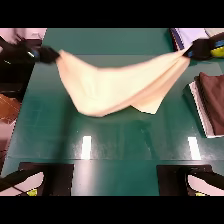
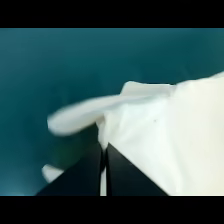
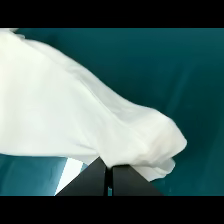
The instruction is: Fold the shirts.
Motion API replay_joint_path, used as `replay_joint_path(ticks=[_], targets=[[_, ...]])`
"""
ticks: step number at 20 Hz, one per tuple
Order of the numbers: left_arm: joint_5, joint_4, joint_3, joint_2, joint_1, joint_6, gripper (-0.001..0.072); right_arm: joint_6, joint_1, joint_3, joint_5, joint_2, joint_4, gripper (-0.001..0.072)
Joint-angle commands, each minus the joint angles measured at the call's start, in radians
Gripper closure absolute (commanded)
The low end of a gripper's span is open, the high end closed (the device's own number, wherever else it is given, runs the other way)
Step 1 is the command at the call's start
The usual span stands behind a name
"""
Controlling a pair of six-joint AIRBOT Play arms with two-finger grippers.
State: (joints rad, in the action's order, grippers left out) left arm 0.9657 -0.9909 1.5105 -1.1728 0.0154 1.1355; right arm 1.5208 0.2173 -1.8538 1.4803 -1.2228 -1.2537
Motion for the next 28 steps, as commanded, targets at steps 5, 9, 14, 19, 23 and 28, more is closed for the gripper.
replay_joint_path(ticks=[5,9,14,19,23,28], targets=[[-0.055,-0.005,0.329,0.361,0.0,0.031,0.068,-0.003,-0.147,-0.277,-0.041,0.186,0.003,0.0696],[-0.075,-0.061,0.455,0.404,0.0,0.078,0.068,-0.003,-0.265,-0.188,-0.08,0.307,0.005,0.0697],[-0.041,-0.192,0.466,0.335,0.0,0.174,0.068,-0.003,-0.309,-0.233,-0.036,0.265,0.006,0.0697],[0.125,-0.192,0.466,0.051,0.0,0.201,0.0679,0.008,-0.192,-0.15,0.014,0.051,0.001,0.0697],[0.245,-0.192,0.444,-0.262,0.0,0.2,0.0678,0.009,-0.156,-0.02,0.002,-0.171,0.003,0.0697],[0.252,-0.201,0.391,-0.548,0.0,0.212,0.0676,0.008,-0.15,0.007,-0.096,-0.423,0.052,0.0695]])
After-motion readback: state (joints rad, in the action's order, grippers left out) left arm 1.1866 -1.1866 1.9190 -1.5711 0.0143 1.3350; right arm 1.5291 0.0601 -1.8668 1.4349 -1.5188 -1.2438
